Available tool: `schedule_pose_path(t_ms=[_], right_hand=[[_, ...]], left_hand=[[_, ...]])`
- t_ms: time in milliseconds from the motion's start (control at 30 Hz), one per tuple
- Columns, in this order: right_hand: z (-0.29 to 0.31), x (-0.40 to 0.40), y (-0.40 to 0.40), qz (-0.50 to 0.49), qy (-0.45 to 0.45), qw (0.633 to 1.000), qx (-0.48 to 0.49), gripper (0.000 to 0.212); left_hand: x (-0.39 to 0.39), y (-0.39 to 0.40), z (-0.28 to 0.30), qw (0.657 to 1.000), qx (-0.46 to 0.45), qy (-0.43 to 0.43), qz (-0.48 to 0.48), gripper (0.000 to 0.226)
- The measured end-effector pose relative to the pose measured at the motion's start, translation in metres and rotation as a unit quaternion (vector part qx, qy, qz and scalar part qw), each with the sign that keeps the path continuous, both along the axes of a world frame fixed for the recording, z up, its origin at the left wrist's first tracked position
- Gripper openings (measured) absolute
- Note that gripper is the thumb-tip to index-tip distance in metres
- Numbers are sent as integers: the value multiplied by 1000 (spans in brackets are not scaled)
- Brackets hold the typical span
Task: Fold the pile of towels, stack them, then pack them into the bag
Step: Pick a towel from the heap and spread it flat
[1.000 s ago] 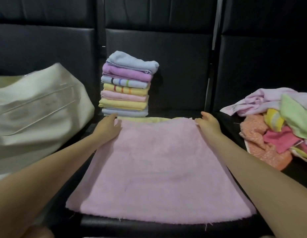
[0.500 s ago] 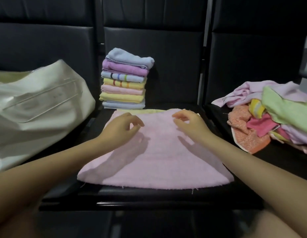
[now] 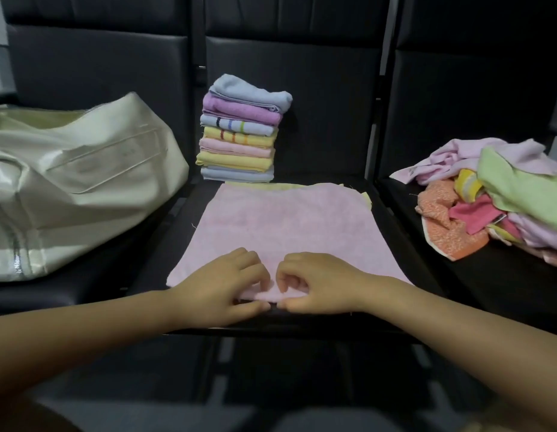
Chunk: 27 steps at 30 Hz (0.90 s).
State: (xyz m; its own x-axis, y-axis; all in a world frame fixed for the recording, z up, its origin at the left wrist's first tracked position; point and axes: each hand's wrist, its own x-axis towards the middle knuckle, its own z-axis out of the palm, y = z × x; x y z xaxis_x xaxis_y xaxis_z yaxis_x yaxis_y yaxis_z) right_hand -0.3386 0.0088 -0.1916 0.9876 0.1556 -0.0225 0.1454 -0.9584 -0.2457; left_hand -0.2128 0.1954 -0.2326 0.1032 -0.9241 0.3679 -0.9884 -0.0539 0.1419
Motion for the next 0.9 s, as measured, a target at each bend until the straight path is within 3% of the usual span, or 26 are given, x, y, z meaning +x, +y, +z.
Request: schedule_pose_path(t_ms=[167, 267, 367, 467, 500, 600, 667, 733, 900], right_hand=[[-1, 0, 3, -2, -23, 1000, -15, 16], [-1, 3, 7, -1, -25, 999, -47, 18], [3, 9, 2, -15, -16, 997, -72, 10], [10, 15, -10, -44, -20, 995, -85, 7], [12, 16, -15, -61, -25, 995, -71, 9], [14, 19, -25, -114, -71, 991, -8, 17], [16, 22, -28, -148, -126, 980, 35, 19], [22, 25, -28, -165, -165, 971, 50, 20], [39, 27, -44, -189, -150, 970, -29, 28]], left_hand=[[1, -6, -7, 998, -48, -33, 21, 23], [-3, -11, -6, 996, -47, -46, 56, 38], [-4, -17, -1, 996, -5, -18, 93, 58], [5, -20, 9, 990, 47, -42, 127, 75], [8, -20, 12, 987, 69, -61, 130, 74], [18, -24, 25, 980, 110, -80, 146, 43], [29, -23, 35, 983, 57, -85, 150, 42], [45, -20, 45, 983, -16, -102, 153, 58], [81, -4, 60, 976, -63, -64, 197, 68]])
